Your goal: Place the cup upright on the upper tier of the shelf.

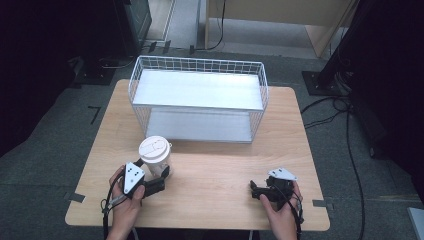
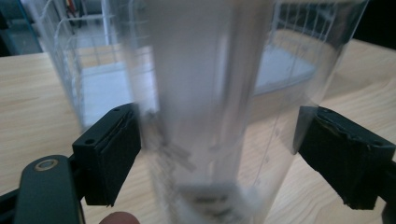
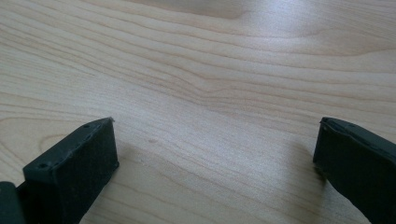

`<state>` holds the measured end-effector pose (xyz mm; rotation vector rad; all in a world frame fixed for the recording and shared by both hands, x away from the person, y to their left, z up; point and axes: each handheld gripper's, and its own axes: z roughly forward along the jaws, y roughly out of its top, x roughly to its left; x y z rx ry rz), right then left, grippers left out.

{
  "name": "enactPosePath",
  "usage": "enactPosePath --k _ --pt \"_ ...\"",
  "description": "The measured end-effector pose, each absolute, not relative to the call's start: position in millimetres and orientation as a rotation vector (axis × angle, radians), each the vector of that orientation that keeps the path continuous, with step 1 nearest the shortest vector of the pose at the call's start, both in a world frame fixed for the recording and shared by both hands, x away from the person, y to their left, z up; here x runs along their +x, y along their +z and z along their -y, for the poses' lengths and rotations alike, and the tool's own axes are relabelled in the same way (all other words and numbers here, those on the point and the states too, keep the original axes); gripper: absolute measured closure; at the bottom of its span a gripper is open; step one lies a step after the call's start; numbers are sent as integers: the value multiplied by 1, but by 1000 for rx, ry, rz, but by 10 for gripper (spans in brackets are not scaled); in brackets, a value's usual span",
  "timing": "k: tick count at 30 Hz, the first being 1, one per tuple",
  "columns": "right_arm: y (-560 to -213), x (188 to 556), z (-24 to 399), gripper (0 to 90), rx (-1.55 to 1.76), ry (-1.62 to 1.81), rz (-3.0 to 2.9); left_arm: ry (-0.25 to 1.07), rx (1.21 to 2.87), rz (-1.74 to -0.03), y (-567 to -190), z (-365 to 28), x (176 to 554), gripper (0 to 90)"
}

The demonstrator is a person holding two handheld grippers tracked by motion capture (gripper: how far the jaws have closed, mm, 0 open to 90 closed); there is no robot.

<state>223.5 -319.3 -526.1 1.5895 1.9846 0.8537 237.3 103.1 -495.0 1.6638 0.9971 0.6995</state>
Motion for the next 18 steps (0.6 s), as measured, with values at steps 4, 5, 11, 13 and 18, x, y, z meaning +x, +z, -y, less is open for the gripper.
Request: enactPosePath --k 4,5,11,13,18 --pt "-526 224 319 0 1589 854 -1985 699 1590 -1046 -494 -96 241 144" --pt "-526 224 319 0 1589 854 -1985 714 1579 -1046 -493 -95 242 144" --pt "-526 224 319 0 1589 854 -1985 773 1542 -1021 -489 -89 244 141" --pt "-526 224 319 0 1589 854 -1985 811 1529 -1010 -487 -86 244 145" --pt "-526 224 319 0 1589 854 -1984 824 1514 -1002 -485 -86 244 154"
